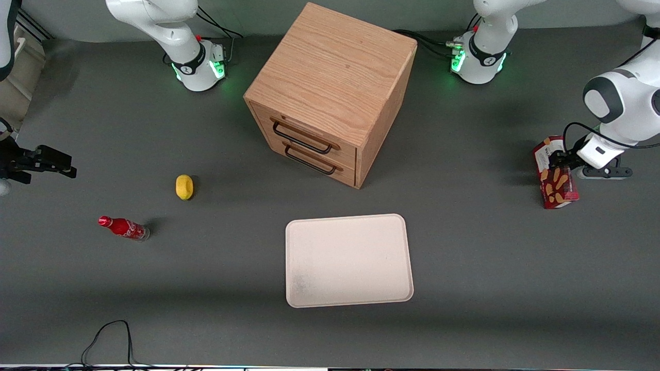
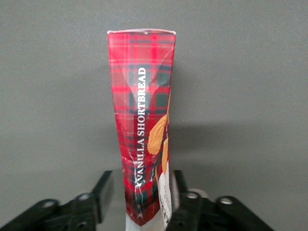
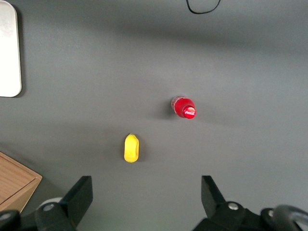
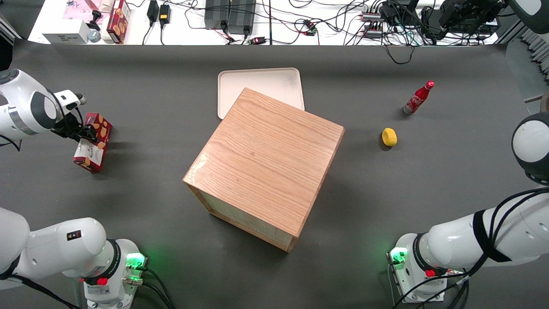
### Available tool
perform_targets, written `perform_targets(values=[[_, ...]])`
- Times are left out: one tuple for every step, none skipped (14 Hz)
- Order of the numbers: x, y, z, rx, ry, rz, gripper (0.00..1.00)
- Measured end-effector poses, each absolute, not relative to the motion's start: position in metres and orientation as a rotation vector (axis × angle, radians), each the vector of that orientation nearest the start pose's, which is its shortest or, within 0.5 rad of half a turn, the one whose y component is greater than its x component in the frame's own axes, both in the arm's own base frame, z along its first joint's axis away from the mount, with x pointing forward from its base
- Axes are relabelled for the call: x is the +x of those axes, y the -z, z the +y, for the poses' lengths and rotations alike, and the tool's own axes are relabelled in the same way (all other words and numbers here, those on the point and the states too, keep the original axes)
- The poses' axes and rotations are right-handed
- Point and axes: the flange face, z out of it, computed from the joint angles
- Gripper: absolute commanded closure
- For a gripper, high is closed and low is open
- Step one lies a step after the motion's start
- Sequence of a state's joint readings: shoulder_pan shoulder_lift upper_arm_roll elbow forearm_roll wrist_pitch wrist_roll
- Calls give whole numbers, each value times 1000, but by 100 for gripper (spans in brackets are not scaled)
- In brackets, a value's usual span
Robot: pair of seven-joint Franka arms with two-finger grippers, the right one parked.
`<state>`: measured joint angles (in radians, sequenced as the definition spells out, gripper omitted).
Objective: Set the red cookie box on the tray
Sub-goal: 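Lift the cookie box upright with the left gripper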
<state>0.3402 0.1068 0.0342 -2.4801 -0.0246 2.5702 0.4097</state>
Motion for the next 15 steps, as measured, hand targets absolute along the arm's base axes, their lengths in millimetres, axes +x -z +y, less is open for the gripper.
perform_targets(values=[[441, -247, 174, -3157, -18, 22, 100], [441, -247, 174, -3157, -17, 22, 100], [442, -248, 174, -3157, -15, 21, 100], [443, -249, 175, -3157, -15, 20, 100], [444, -251, 175, -3159, -20, 19, 100], [448, -257, 176, -3165, -38, 19, 100], [452, -267, 178, -3172, -60, 19, 100], [456, -282, 179, -3181, -82, 18, 100], [459, -301, 181, -3189, -98, 12, 100], [461, -325, 183, -3196, -108, 0, 100], [461, -353, 185, -3201, -112, -27, 100], [459, -384, 185, -3204, -115, -68, 100], [457, -416, 185, -3207, -120, -107, 100], [456, -450, 185, -3208, -122, -131, 100], [455, -485, 184, -3209, -119, -141, 100]])
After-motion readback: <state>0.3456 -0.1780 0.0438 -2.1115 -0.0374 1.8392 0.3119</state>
